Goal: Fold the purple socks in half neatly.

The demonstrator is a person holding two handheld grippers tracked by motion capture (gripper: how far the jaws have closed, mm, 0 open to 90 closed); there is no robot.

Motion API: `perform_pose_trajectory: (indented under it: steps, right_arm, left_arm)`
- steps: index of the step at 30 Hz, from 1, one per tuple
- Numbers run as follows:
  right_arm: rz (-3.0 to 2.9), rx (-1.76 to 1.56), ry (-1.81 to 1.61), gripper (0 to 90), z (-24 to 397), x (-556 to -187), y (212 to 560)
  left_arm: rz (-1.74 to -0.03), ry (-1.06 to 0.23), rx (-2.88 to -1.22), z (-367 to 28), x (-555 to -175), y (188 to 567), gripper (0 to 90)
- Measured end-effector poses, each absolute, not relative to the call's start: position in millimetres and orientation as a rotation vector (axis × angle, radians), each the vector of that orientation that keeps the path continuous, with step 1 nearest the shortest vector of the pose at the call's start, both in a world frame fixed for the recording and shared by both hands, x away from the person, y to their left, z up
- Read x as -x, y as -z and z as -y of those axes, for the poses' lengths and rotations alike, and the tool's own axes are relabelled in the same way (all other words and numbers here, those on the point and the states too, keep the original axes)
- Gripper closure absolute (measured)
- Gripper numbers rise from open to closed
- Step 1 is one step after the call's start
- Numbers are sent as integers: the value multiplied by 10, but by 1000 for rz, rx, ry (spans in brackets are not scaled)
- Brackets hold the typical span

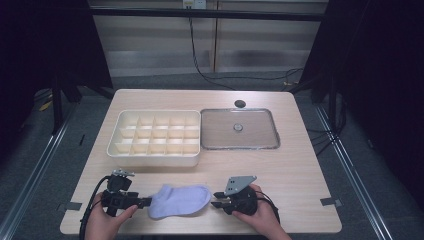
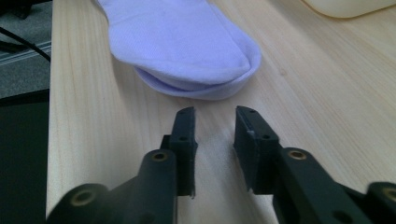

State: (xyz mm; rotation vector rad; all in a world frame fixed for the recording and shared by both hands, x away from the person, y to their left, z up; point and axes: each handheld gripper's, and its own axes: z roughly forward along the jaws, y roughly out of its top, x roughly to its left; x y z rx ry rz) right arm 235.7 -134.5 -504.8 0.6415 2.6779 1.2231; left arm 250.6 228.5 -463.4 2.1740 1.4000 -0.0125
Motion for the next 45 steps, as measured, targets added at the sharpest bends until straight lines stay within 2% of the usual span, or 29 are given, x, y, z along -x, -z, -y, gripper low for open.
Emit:
perform_pose_trajectory:
  steps: [4, 7, 13, 27, 35, 42, 45]
  right_arm:
    - [-2678, -629, -1241, 792, 1339, -2361, 5058]
    - [-2688, -622, -1245, 827, 1321, -2361, 5058]
    - [-2682, -616, -1238, 828, 1301, -2363, 5057]
    - [-2673, -629, -1254, 831, 1292, -2371, 5067]
    - [-2660, -623, -1247, 830, 1286, -2361, 5069]
    - [-2655, -629, -1242, 831, 1284, -2355, 5067]
    - [-2660, -624, -1229, 831, 1278, -2351, 5058]
  left_arm:
    - [-1378, 33, -2172, -2257, -2543, 4627, 440]
    - [-1371, 50, -2151, -2233, -2566, 4639, 460]
    - [-1353, 62, -2160, -2203, -2602, 4662, 531]
    - [-1334, 108, -2224, -2033, -2664, 4752, 553]
    - [-1364, 48, -2262, -1933, -2684, 4738, 670]
    - [-1369, 45, -2291, -1863, -2687, 4731, 768]
    - [-1373, 49, -2292, -1853, -2684, 4731, 783]
